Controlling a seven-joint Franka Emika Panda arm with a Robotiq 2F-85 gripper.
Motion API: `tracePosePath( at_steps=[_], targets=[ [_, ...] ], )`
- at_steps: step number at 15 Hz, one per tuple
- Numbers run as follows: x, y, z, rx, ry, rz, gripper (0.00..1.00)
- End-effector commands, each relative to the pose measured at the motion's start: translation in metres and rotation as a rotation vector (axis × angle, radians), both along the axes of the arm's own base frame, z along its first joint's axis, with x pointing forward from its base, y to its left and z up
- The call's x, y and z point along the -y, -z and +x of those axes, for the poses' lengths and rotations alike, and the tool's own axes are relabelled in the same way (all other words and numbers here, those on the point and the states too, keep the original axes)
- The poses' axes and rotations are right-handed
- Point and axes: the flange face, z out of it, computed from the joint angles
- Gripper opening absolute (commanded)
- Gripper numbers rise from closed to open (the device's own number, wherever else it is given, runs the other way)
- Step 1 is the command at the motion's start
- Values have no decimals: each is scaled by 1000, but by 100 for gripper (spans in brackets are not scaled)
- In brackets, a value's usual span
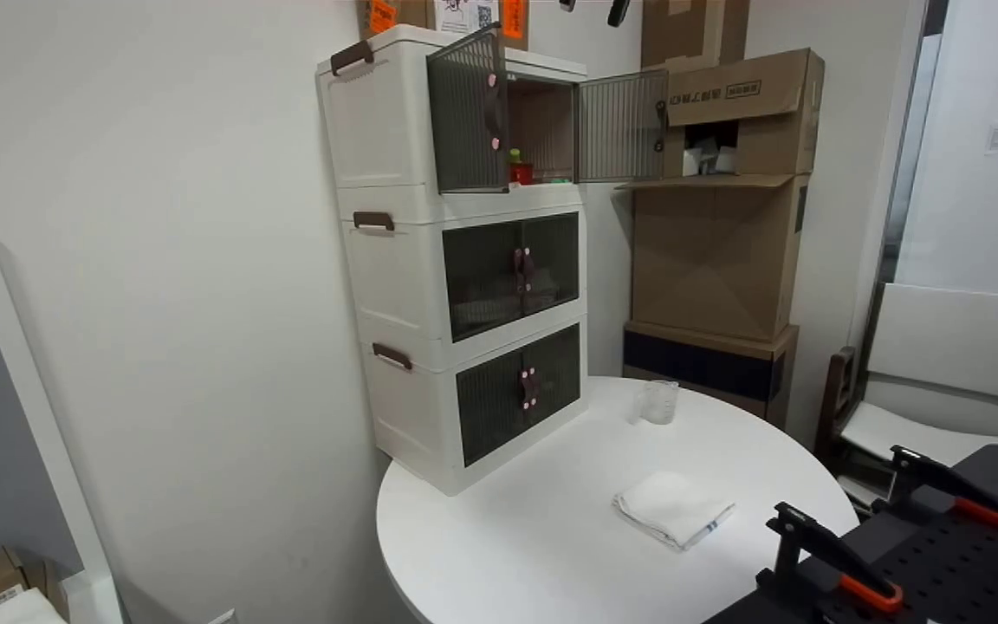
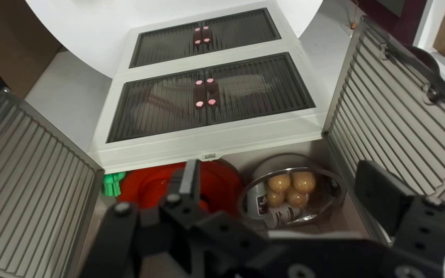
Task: Close the door on the top compartment
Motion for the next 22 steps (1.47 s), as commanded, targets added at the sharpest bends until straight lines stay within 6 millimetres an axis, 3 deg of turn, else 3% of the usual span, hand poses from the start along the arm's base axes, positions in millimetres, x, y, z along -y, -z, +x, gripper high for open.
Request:
tracePosePath(
  at_steps=[1,4,8,12,18,22],
  targets=[
    [-13,-13,46,-65,6,55,100],
    [-31,-10,67,-125,-24,73,100],
    [-62,-5,75,-178,-87,80,100],
    [-96,5,67,-194,-143,72,100],
    [-153,35,47,-210,-244,34,100],
    [-167,57,50,-143,-221,-43,100]
  ],
)
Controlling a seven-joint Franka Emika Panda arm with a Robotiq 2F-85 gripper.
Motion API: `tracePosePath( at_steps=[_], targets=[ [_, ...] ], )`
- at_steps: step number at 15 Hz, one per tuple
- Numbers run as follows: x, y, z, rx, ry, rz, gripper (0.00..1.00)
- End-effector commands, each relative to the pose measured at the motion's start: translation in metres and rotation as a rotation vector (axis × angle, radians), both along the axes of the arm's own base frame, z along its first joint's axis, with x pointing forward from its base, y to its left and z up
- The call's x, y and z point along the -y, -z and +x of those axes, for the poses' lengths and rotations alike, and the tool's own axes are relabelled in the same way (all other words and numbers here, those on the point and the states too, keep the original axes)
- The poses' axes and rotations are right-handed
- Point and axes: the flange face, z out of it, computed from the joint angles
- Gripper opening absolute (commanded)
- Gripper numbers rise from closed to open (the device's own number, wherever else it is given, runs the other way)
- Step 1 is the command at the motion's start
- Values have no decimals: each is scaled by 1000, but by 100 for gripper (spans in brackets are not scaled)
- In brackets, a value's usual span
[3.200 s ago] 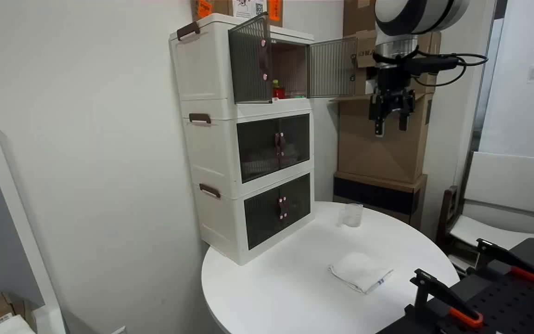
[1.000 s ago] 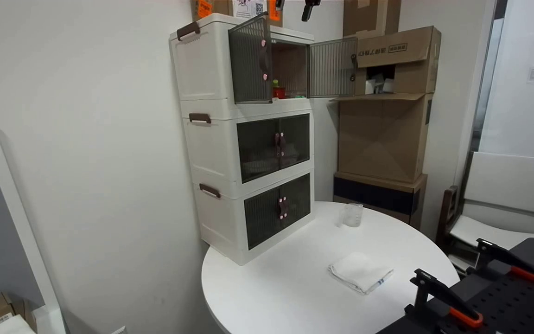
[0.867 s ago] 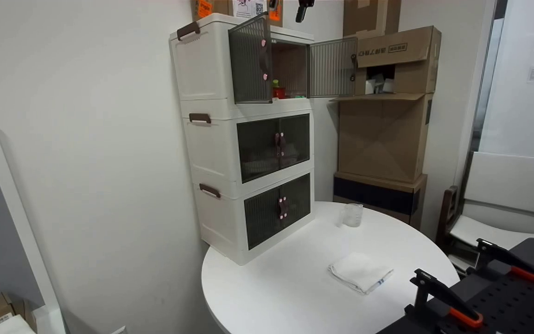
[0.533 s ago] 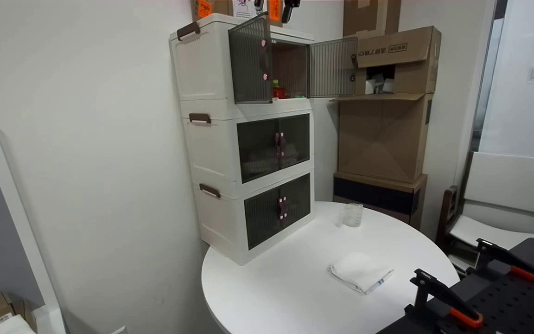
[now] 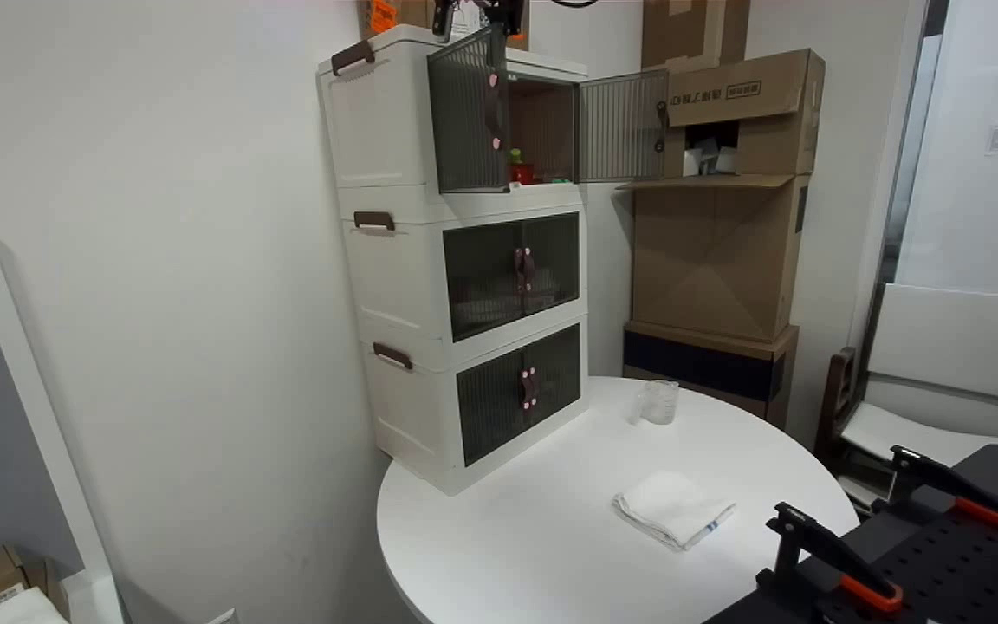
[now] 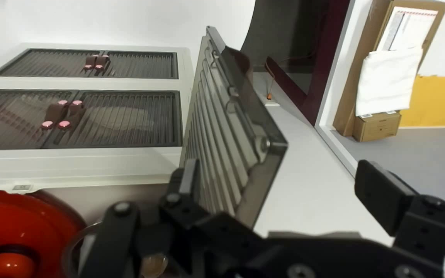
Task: Close the door on the top compartment
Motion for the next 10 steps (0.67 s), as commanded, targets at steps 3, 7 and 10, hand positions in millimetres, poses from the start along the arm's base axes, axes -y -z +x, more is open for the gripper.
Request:
tracePosePath(
  at_steps=[3,7,10],
  targets=[
    [7,11,3,220,93,-149,100],
    [37,6,-3,388,134,-288,100],
    [74,-3,-10,504,219,-354,100]
  ],
)
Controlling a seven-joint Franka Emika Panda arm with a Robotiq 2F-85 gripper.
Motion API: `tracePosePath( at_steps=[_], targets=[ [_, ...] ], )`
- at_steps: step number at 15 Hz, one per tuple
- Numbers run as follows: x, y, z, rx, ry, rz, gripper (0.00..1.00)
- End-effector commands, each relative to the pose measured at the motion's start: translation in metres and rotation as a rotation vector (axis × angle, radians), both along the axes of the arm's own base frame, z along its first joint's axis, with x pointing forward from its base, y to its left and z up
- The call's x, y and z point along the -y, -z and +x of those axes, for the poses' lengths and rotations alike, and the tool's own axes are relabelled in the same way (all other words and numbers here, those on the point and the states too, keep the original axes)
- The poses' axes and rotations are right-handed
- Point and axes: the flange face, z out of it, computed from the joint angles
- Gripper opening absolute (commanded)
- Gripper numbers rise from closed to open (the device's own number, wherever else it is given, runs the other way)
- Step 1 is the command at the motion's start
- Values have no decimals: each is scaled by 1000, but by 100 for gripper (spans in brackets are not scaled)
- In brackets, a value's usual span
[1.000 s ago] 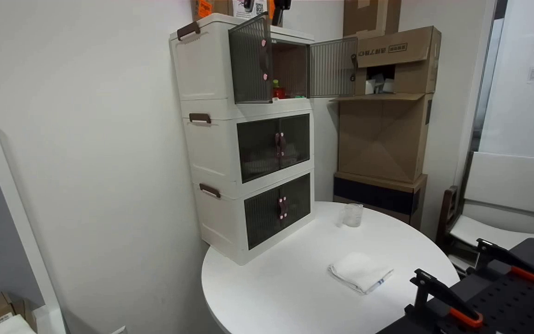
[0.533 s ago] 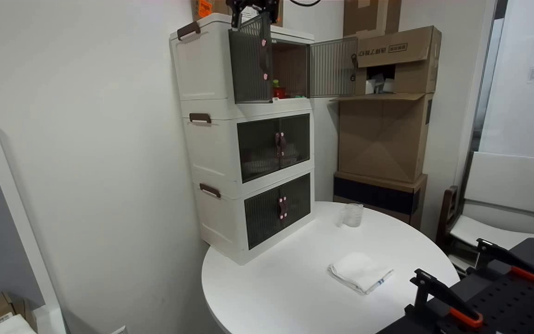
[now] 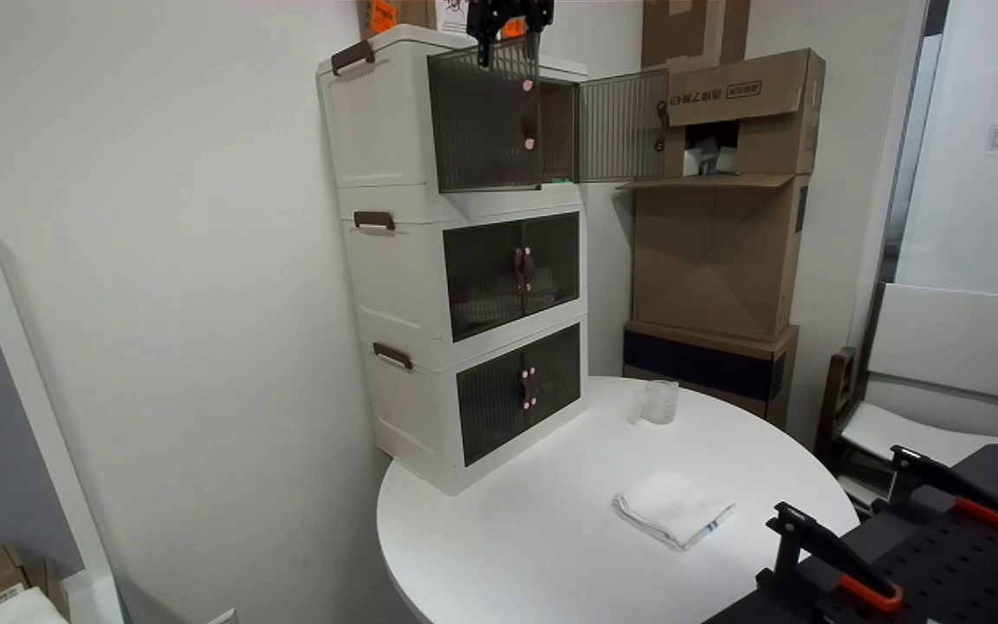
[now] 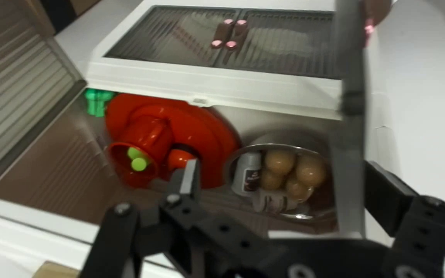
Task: Close the door on the top compartment
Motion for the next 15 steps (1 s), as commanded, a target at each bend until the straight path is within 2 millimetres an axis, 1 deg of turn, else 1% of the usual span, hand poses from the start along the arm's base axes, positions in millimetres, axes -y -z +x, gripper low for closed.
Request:
tracePosePath(
  at_steps=[1,3,5,6,8,11,13,15],
  targets=[
    [45,-11,-19,142,121,-28,100],
    [74,-20,-12,186,225,16,100],
    [100,-24,-2,230,319,61,100],
    [114,-23,0,253,364,85,100],
    [135,-20,-1,318,434,127,100],
    [158,-13,-4,441,509,182,100],
    [168,-2,-8,422,488,187,100],
    [175,14,-13,363,428,175,100]
  ],
)
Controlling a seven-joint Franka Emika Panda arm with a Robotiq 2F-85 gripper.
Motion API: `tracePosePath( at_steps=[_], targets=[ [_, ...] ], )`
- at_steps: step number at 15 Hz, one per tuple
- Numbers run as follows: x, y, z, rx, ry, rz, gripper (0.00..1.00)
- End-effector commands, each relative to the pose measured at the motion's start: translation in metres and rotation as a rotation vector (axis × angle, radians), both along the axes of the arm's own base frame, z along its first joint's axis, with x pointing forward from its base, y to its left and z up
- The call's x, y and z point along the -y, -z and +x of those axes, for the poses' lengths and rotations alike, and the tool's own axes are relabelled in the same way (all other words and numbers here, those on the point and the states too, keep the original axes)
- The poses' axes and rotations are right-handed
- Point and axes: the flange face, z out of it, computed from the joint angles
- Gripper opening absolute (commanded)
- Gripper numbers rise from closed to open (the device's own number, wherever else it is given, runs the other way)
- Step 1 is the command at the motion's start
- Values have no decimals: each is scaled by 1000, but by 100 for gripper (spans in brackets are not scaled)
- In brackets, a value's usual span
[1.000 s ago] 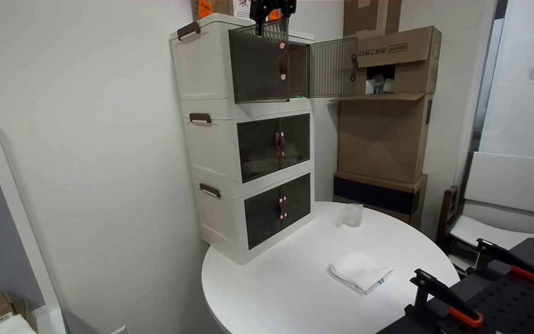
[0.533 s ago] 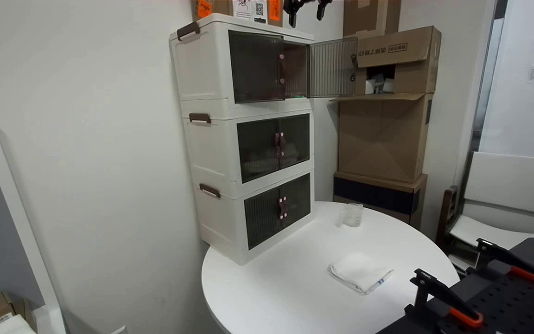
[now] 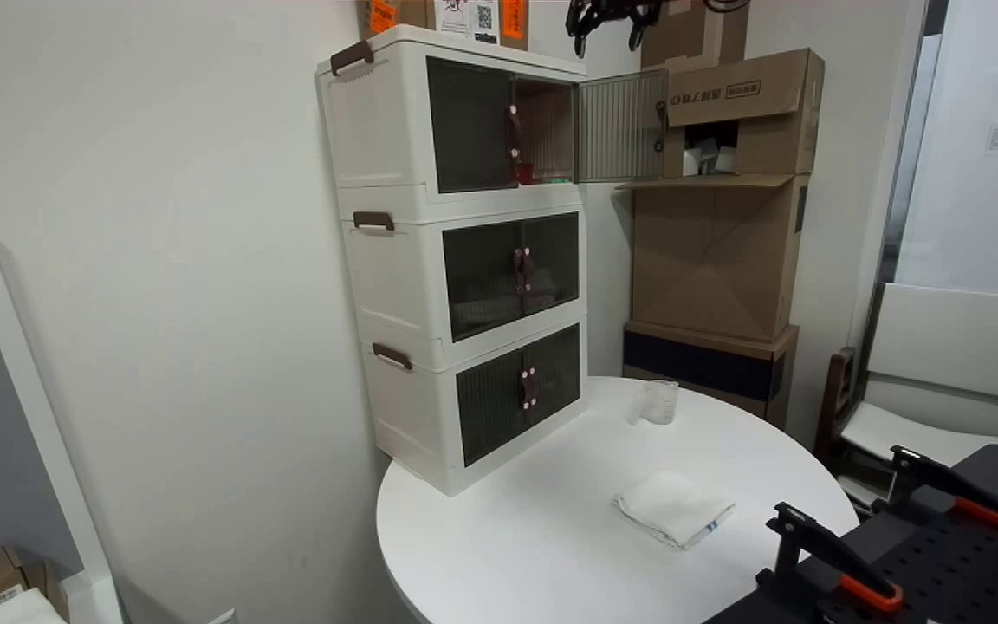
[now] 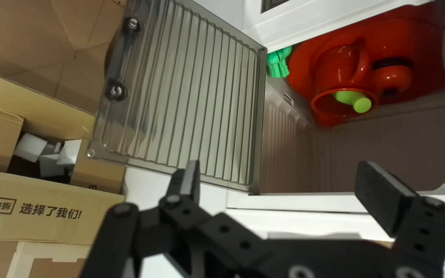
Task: Close the door on the top compartment
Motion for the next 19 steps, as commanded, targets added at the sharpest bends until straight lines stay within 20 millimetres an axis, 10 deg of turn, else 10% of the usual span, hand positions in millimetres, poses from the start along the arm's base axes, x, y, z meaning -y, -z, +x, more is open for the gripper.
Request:
tracePosePath(
  at_steps=[1,7,14,15,19],
  targets=[
    [10,23,-20,-70,-102,6,100],
    [32,101,-65,-368,-303,59,100],
    [79,133,-150,-687,-563,163,100],
    [79,130,-123,-641,-489,138,100],
    [81,131,-129,-650,-492,137,100]
  ],
)
